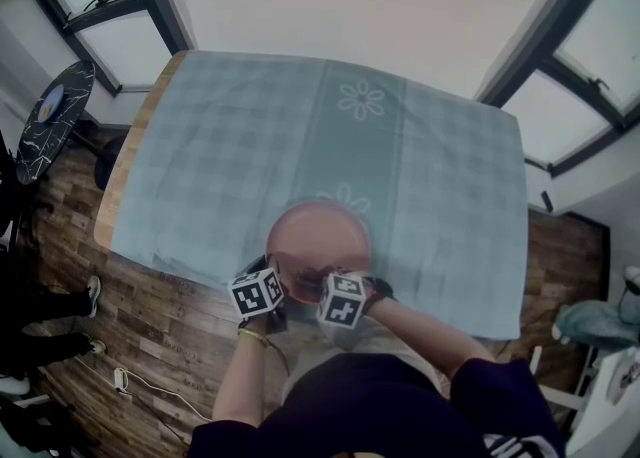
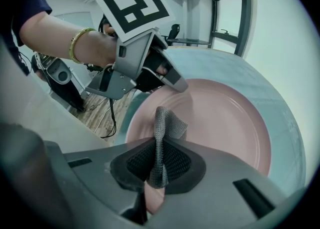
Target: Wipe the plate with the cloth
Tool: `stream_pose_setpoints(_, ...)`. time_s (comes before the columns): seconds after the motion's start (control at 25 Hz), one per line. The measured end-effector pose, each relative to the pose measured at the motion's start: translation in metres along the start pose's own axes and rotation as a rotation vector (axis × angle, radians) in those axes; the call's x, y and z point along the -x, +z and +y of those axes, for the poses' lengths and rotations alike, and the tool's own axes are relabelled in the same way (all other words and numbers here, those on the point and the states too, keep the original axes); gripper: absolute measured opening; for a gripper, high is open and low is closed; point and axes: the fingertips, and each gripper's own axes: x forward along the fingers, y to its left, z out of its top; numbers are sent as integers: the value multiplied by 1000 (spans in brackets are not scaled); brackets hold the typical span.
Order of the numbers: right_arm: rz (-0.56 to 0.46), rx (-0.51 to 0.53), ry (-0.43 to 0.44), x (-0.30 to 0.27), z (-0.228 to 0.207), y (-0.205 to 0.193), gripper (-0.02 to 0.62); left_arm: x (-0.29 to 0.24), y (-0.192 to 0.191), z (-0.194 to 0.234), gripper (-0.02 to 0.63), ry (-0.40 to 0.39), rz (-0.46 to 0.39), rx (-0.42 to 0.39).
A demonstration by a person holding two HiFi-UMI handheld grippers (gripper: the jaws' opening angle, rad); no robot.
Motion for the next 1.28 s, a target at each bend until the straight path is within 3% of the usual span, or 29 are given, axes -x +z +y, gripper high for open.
stream_pose_setpoints(0.44, 17, 32, 69, 0, 10, 4, 34, 0, 0, 2, 41, 5, -16, 10)
stream_pose_setpoints(0.6, -46, 4, 54, 9, 7, 11, 34, 1, -1, 1, 41, 6, -18, 14)
stream_pose_setpoints(0.88, -138, -52, -77, 39, -39, 16, 34, 1, 0, 1, 41, 1, -26, 17)
stream_pose_setpoints(1.28, -58, -95, -275, 58, -128, -23, 34, 1, -1, 0, 41, -4, -19, 13)
